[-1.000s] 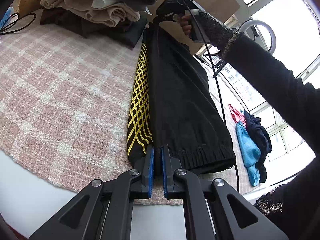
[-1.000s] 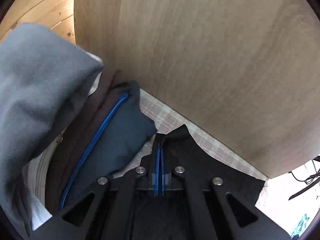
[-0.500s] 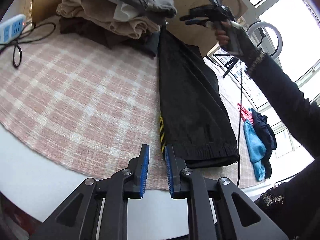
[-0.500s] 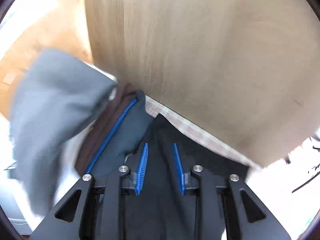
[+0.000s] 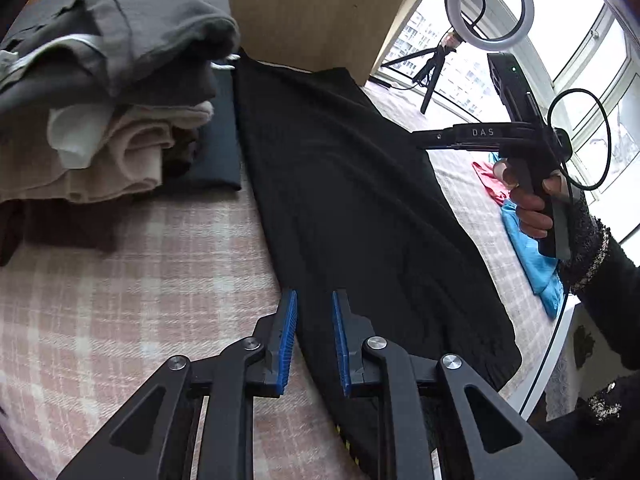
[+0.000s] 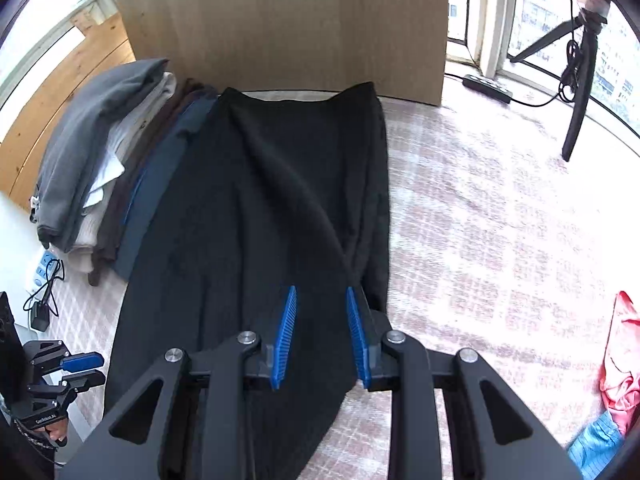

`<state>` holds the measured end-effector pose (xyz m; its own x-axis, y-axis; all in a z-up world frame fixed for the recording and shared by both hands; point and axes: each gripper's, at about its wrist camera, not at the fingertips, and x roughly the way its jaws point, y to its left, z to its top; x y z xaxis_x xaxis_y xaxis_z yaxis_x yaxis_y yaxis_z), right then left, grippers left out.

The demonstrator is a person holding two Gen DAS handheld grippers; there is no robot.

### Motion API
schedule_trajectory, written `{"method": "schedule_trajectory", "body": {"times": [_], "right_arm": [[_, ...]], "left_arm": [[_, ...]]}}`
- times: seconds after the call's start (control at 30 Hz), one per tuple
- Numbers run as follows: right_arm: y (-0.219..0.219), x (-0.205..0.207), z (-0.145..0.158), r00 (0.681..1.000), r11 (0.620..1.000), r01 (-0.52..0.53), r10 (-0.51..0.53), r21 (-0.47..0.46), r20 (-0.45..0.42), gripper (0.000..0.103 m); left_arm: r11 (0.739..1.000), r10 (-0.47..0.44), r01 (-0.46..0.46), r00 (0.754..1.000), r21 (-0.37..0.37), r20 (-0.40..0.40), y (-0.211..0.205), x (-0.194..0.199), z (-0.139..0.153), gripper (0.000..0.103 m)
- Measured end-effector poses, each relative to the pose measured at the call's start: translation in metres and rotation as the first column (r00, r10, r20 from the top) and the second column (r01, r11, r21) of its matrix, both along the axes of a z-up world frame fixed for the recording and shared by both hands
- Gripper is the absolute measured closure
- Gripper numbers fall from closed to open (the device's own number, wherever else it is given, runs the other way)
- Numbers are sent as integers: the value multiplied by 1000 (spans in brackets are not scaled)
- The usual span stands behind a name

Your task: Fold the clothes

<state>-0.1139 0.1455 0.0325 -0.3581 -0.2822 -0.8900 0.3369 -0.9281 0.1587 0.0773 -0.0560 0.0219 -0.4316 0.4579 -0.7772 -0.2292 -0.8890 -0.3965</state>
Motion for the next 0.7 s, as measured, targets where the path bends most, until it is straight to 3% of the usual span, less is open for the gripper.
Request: {"method": "schedule_trajectory", "body": {"times": [0.2,0.27,0.43,0.5,0.57,0.63,0.7], "right_arm": [[-10,-10,-8,994,993,-99,95,64,53,72],[-3,-10,-19,991,989,-119,112,90,77,95],[26,-13,-10,996,995,-38,31,95,79,94],[33,-8,-2,998,997,-8,2,83,68,81],[45,2,9,997,999,30,-28,-21,69,56],[60,11,17,996,992,68,-61,-110,68,55],[70,19,13,992,989,95,-85,-114,89,55]], "left_arm": [[997,-78,78,996,-4,34,23,7,-13,87],[996,-82,83,996,-11,33,25,8,-15,85],[999,-39,39,999,-11,22,12,6,-2,84],[1000,-2,2,1000,-4,8,0,0,6,69],[1000,19,-18,1000,-19,11,-6,-12,9,63],[999,26,-25,1000,-39,10,-7,-25,10,63],[998,29,-28,999,-62,14,-4,-37,8,61]]}}
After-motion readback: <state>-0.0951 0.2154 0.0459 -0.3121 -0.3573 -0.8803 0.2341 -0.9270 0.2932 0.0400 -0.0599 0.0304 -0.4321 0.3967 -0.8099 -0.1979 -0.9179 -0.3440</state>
